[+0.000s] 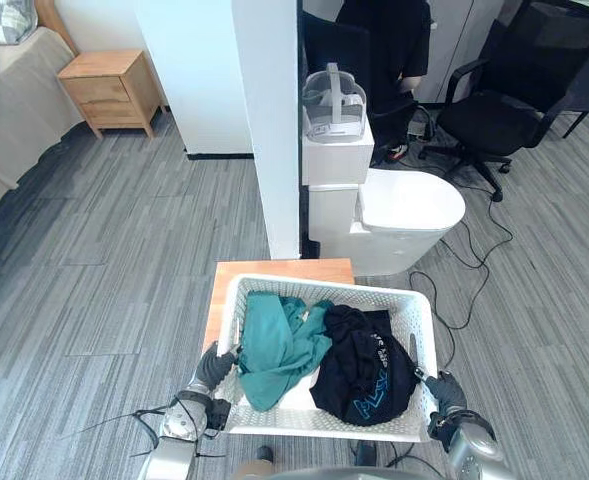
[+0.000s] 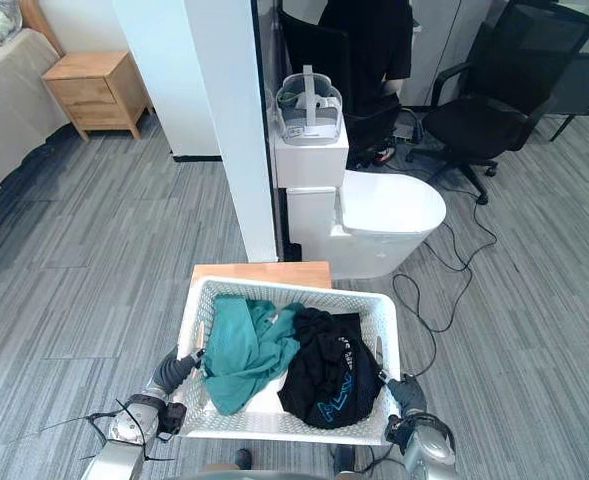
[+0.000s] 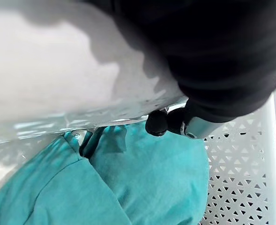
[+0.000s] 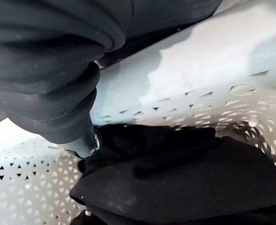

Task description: Pick up the laundry basket with both hands and put the clothes into the washing machine.

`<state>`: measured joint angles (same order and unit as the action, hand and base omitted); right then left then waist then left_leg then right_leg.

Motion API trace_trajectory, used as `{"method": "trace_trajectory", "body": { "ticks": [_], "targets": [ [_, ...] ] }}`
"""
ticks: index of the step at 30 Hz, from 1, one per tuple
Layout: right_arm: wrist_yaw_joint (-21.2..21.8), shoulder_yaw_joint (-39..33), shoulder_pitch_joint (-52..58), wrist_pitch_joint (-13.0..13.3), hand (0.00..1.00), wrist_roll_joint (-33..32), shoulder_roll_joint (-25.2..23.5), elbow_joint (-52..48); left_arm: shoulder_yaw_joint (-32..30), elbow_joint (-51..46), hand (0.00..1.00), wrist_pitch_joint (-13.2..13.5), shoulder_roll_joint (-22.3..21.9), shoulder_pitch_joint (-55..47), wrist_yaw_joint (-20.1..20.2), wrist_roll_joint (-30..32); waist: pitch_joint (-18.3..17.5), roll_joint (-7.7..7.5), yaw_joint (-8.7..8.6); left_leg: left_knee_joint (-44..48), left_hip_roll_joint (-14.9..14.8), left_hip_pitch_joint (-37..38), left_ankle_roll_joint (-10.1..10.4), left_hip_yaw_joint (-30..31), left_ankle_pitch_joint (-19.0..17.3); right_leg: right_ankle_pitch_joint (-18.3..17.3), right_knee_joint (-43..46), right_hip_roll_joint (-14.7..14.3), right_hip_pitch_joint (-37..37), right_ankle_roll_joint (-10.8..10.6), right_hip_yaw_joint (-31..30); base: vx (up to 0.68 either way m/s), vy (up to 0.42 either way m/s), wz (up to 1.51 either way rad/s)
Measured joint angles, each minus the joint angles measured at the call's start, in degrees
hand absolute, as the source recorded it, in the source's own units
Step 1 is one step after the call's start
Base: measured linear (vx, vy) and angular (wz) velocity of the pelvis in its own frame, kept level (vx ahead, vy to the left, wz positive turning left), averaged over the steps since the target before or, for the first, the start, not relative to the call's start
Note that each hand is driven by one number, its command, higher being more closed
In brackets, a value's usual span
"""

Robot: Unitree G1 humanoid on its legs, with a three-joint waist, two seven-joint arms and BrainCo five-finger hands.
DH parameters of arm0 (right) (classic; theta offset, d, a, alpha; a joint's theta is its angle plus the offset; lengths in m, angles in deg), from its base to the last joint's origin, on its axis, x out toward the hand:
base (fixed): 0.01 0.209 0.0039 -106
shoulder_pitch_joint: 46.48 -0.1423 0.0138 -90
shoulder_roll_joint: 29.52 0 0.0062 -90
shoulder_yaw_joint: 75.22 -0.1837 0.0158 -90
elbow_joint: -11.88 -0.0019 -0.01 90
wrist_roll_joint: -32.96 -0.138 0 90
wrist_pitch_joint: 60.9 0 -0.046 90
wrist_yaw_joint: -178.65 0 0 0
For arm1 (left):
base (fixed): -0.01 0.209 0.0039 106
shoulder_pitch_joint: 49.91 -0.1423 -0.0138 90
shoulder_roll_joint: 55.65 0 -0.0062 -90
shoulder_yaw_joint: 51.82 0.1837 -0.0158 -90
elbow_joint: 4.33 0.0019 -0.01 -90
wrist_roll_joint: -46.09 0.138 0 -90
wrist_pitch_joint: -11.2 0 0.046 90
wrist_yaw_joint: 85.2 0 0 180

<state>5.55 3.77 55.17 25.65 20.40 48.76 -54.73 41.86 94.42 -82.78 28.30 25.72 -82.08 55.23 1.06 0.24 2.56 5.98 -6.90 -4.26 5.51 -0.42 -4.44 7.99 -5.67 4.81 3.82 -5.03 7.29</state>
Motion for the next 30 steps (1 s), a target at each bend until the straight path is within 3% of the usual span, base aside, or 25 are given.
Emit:
{"method": "trace_trajectory", "body": {
  "ticks": [3, 6, 8, 10, 13, 15, 17, 18, 20, 21, 22, 23, 24, 25, 26, 27, 28, 30],
  "targets": [
    [-0.66, 0.76, -0.17, -0.01, 1.0, -0.22, 0.86, -1.02, 0.56, -0.04, 1.0, -0.04, -0.1, 0.15, -0.7, -0.13, 0.05, 0.05, -0.14, 2.64, -1.35, -0.27, 0.81, -1.41, -1.06, -1.63, 0.06, -1.39, -0.08, 1.19, -1.82, -0.09, -0.094, -0.32],
    [-1.27, 1.02, 0.03, -0.38, 1.0, -0.24, 2.05, -4.07, 0.7, -0.82, 1.0, -0.19, -0.84, 0.15, -0.77, -1.43, 1.33, 2.17, -0.25, 11.89, -5.29, -1.31, 1.31, -1.9, -6.26, -4.46, 4.5, -5.16, -0.06, 3.32, -3.9, -0.12, -0.094, -0.46],
    [-2.26, 0.99, 0.21, -0.4, 1.0, -0.25, 2.61, -7.43, 0.81, -2.77, 1.0, -0.27, -1.33, 0.26, -0.81, -1.71, 1.46, 2.57, -0.58, 15.33, -6.37, -2.1, 0.89, -0.71, -7.97, -5.49, 6.81, -6.77, 1.08, 4.33, -5.11, -0.18, -0.09, -0.42],
    [-3.19, 0.29, 0.38, -0.38, 1.0, -0.3, 3.49, -13.69, 0.39, -7.22, 1.0, -0.28, -2.89, 0.27, -1.03, -1.71, 1.66, 2.62, 0.31, 22.05, -3.36, -4.01, 1.79, 5.61, -12.69, -5.48, 8.65, -8.8, 4.47, 4.39, -9.56, -0.18, 0.026, -0.93],
    [-3.18, 0.4, 1.78, -0.34, 1.0, -0.94, 2.63, -19.95, -0.99, -11.17, 1.0, -0.27, -3.04, 0.13, -1.86, -1.89, 1.68, 2.84, 0.13, 26.32, 0.94, -3.13, -1.63, 9.71, -18.74, -4.95, 12.1, -11.44, 8.08, 3.58, -15.95, -0.15, 0.117, -1.34],
    [-3.19, 0.25, 3.65, -0.21, 1.0, -1.0, 1.47, -23.29, -1.82, -12.68, 1.0, -0.14, -2.95, 0.11, -1.94, -3.09, 1.84, 1.59, -0.49, 26.57, 2.22, -3.59, -3.55, 5.56, -20.06, -3.91, 11.7, -12.54, 9.74, 1.59, -23.45, -0.15, 0.148, -1.61],
    [-3.19, -0.35, 4.92, -0.2, 1.0, -1.17, 0.85, -24.32, -1.34, -12.68, 1.0, -0.12, -2.94, 0.1, -1.85, -3.64, 2.11, 1.05, -1.82, 24.27, 2.11, -4.36, -5.67, 0.97, -18.39, -5.4, 10.99, -12.63, 11.88, -0.97, -27.25, -0.12, 0.113, -1.25],
    [-3.18, -0.82, 5.72, -0.19, 1.0, -1.23, 0.59, -25.23, -1.2, -12.82, 1.0, -0.12, -2.92, 0.34, -1.81, -3.74, 1.91, -1.13, -2.07, 23.92, 2.63, -4.85, -5.77, -2.04, -17.84, -5.25, 12.66, -12.37, 14.06, -1.01, -28.36, -0.12, 0.124, -1.37],
    [-3.25, -2.69, 8.76, -0.19, 1.0, -1.34, -0.32, -28.38, 0.23, -12.87, 1.0, -0.11, -3.09, 0.76, -1.8, -4.0, 2.24, -2.7, -2.58, 25.74, 4.79, -7.36, -5.77, -5.97, -17.61, -4.5, 10.89, -11.56, 17.01, -2.58, -31.5, -0.08, 0.13, -1.11],
    [-3.25, -2.73, 9.26, -0.24, 1.0, -1.49, -0.2, -28.7, 0.25, -12.89, 1.0, -0.14, -3.25, 0.67, -1.66, -4.09, 2.34, -2.43, -3.47, 25.39, 4.31, -7.97, -6.51, -7.32, -17.15, -6.67, 7.13, -10.83, 16.98, -2.76, -30.62, -0.07, 0.075, -1.38],
    [-3.18, -2.16, 8.69, -0.29, 1.0, -1.49, -0.65, -28.8, -0.89, -12.97, 1.0, -0.11, -3.25, 0.6, -1.63, -4.72, 2.62, -1.37, -3.03, 23.81, 1.12, -8.36, -7.83, -12.82, -15.66, -6.47, 8.98, -10.64, 19.99, -0.23, -23.45, -0.07, 0.037, -1.6],
    [-3.19, -1.92, 8.21, -0.3, 1.0, -1.4, -0.95, -28.77, -1.96, -12.98, 1.0, -0.09, -3.35, 0.24, -1.74, -5.21, 2.41, -1.8, -2.72, 23.09, 0.07, -8.18, -7.64, -15.33, -15.28, -5.52, 12.79, -10.61, 21.93, 1.37, -17.9, -0.1, -0.008, -2.4],
    [-3.2, -0.41, 7.68, -0.28, 1.0, -1.14, -1.21, -28.47, -3.86, -12.97, 1.0, -0.12, -3.72, -0.83, -1.9, -6.33, 2.74, -1.47, -1.75, 21.05, -2.11, -5.41, -7.56, -22.04, -14.84, -6.87, 25.64, -8.1, 23.2, 6.43, -2.62, -0.08, 0.004, -2.37],
    [-3.19, 0.09, 7.39, -0.21, 1.0, -1.12, -1.08, -27.3, -4.26, -13.07, 1.0, -0.09, -4.1, -1.82, -1.91, -6.42, 2.82, -1.32, -1.16, 19.97, -2.92, -2.51, -7.53, -26.21, -14.82, -9.32, 31.89, -5.07, 21.33, 9.31, 4.86, -0.06, 0.015, -2.29],
    [-3.18, 0.38, 6.8, -0.17, 1.0, -1.02, -0.93, -26.02, -4.43, -13.33, 1.0, 0.03, -4.28, -2.75, -1.97, -6.44, 2.73, -1.22, -1.04, 19.74, -3.44, -0.88, -7.55, -28.8, -14.84, -11.72, 35.62, -2.54, 19.27, 10.9, 8.68, -0.03, 0.002, -1.93],
    [-3.19, 0.81, 5.56, 0.04, 1.0, -0.86, -0.7, -23.61, -4.56, -13.34, 1.0, 0.24, -4.3, -3.66, -2.08, -6.86, 2.49, -1.13, -1.13, 19.76, -4.29, 1.38, -7.59, -32.91, -14.88, -16.94, 41.32, 2.66, 15.71, 10.79, 13.35, -0.05, -0.044, -1.85],
    [-3.17, 1.37, 4.29, 0.41, 1.0, -0.86, -0.58, -21.91, -5.07, -13.34, 1.0, 0.25, -4.3, -3.63, -2.33, -7.06, 2.34, -1.16, -1.42, 20.08, -5.3, 2.33, -7.33, -35.73, -15.07, -19.75, 43.81, 6.7, 13.16, 9.39, 14.77, -0.06, -0.121, -1.87],
    [-3.06, 1.95, 3.21, 0.77, 1.0, -0.72, -0.73, -21.65, -5.92, -13.33, 1.0, 0.47, -4.25, -3.6, -2.7, -8.26, 2.0, -1.71, -1.43, 21.57, -6.77, 2.62, -4.54, -38.54, -16.73, -19.9, 41.78, 9.23, 11.18, 6.45, 13.2, -0.02, -0.174, -1.44]
  ]
}}
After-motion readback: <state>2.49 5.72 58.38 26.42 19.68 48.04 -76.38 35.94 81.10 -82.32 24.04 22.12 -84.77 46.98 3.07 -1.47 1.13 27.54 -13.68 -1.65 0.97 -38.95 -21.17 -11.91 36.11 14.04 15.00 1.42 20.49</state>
